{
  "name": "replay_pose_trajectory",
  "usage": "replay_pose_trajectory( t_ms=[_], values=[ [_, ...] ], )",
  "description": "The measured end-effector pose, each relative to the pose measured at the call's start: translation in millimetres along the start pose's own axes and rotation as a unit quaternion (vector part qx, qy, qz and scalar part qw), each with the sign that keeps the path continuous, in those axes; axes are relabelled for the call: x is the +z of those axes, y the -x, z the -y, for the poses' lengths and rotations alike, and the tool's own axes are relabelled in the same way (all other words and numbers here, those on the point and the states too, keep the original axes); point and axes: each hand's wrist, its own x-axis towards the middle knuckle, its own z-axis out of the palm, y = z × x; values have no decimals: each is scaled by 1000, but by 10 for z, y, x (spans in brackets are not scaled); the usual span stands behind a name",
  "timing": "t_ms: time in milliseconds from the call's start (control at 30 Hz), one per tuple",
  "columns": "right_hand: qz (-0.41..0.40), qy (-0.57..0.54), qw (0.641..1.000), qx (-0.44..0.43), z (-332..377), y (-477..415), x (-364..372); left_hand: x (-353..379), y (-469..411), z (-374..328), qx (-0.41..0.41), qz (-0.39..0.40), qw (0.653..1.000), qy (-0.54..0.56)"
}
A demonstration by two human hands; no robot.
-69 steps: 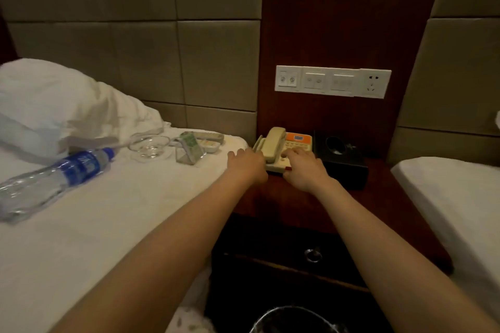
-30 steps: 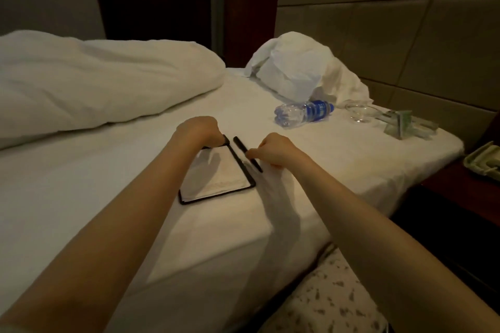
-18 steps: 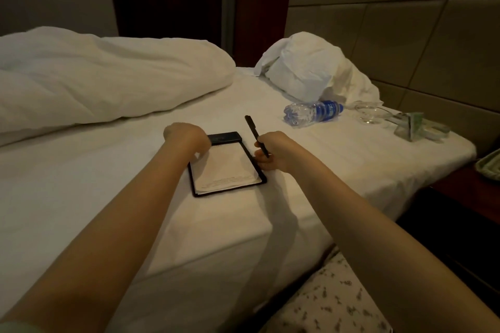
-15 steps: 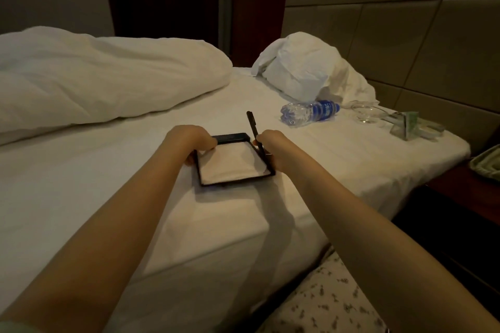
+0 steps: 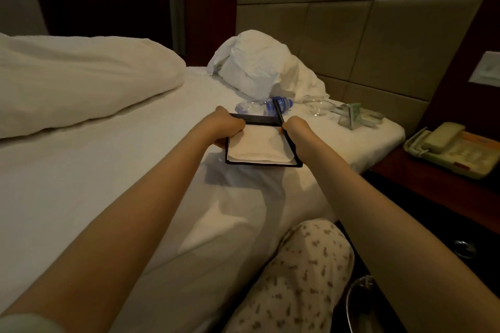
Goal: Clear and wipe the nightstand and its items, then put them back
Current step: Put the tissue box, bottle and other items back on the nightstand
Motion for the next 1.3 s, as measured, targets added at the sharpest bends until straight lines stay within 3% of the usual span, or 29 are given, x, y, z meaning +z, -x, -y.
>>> replay_pose_trajectory(
  t_ms=[133,400,567,800,1200,1300],
  values=[
    [-58,10,998,4,-41,-111,-469,356,4,-297,44,63,993,94],
    [-169,5,985,43,-342,-148,-1509,1103,108,-820,28,194,953,230],
    [-240,-18,966,94,-565,-41,-2099,1717,339,-1083,-9,302,899,317],
    [-340,-14,931,130,-980,194,-2895,2667,558,-1558,11,334,895,296],
    [-399,-18,896,194,-1592,725,-4038,3749,1155,-2424,39,400,864,303],
    [-449,62,869,200,-1737,825,-4260,3973,1345,-2610,56,421,860,282]
  ],
)
